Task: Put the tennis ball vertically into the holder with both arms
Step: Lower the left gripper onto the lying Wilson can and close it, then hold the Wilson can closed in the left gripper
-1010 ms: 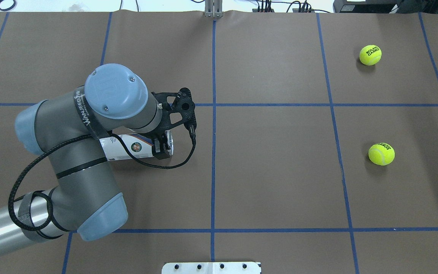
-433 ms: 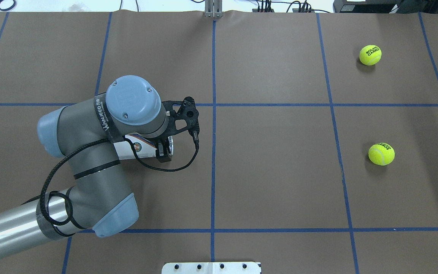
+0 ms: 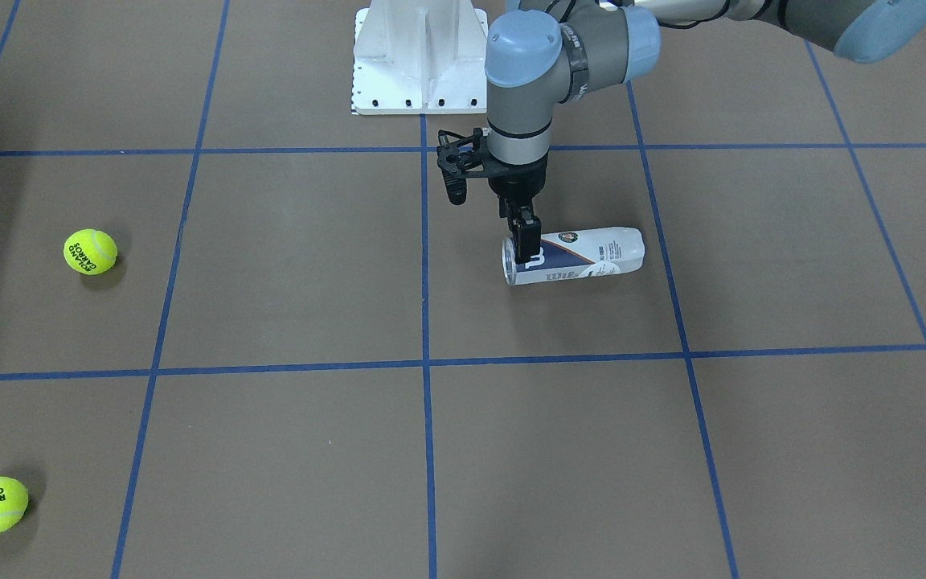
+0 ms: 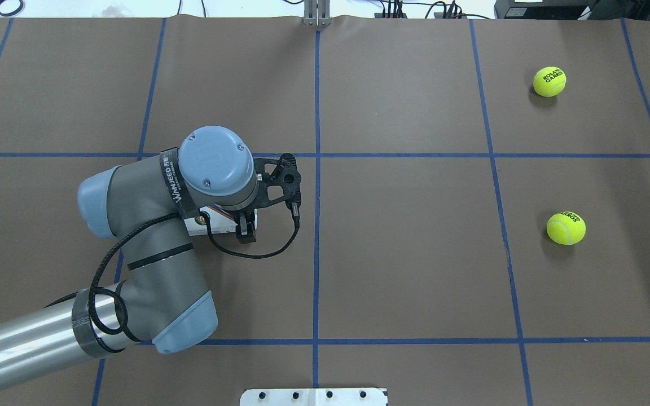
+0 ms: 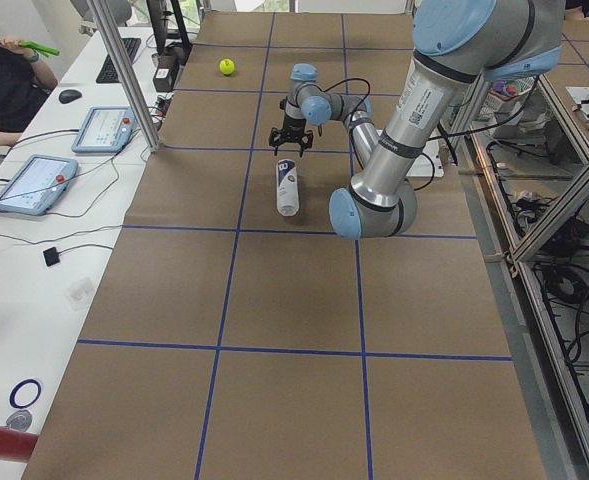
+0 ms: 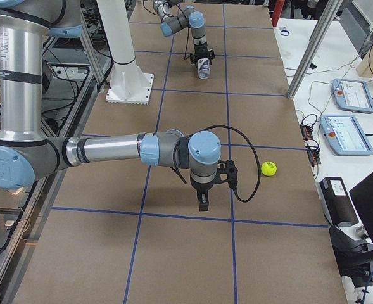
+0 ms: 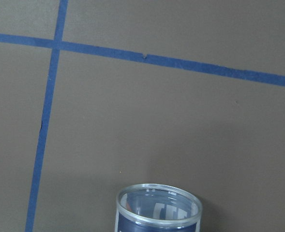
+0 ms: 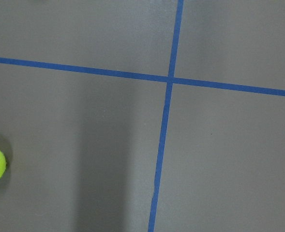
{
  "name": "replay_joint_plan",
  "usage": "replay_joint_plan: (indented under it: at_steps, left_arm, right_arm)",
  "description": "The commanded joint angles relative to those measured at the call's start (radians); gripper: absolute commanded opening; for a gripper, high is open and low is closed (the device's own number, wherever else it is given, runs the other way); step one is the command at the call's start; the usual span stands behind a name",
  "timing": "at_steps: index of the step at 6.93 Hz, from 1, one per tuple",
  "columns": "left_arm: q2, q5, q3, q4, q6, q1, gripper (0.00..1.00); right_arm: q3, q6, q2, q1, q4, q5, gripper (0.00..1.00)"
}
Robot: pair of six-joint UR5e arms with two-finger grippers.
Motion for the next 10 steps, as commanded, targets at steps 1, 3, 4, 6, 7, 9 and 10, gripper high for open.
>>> replay_joint_plan:
  at_steps: [1,3,4,6,7,9,10]
  left_arm:
    - [-0.002,0.022,0.053,-0.072,0.017,0.016,0.99]
    - [-0.002,0.022,0.064,-0.085,0.019,0.014,0.99]
    - [0.000,0.022,0.065,-0.085,0.019,0.016,0.99]
    - [0.001,0.022,0.077,-0.085,0.019,0.017,0.99]
    - [0.000,0.022,0.076,-0.085,0.015,0.019,0.99]
    - [0.000,0.022,0.078,-0.085,0.009,0.026,0.99]
    - [0.001,0.022,0.079,-0.085,0.009,0.026,0.99]
  right_arm:
    - [0.000,0.000,0.000,0.000,0.000,0.000,1.00]
    - [-0.002,-0.002,0.001,0.000,0.000,0.000,1.00]
    - [-0.003,0.000,0.001,0.000,0.001,0.000,1.00]
    - [-0.006,0.000,0.000,0.000,0.000,0.000,1.00]
    - [-0.006,-0.002,0.000,0.000,0.000,0.000,1.00]
    - [-0.008,-0.002,0.000,0.000,0.000,0.000,1.00]
    - [-0.008,0.000,0.000,0.000,0.000,0.000,1.00]
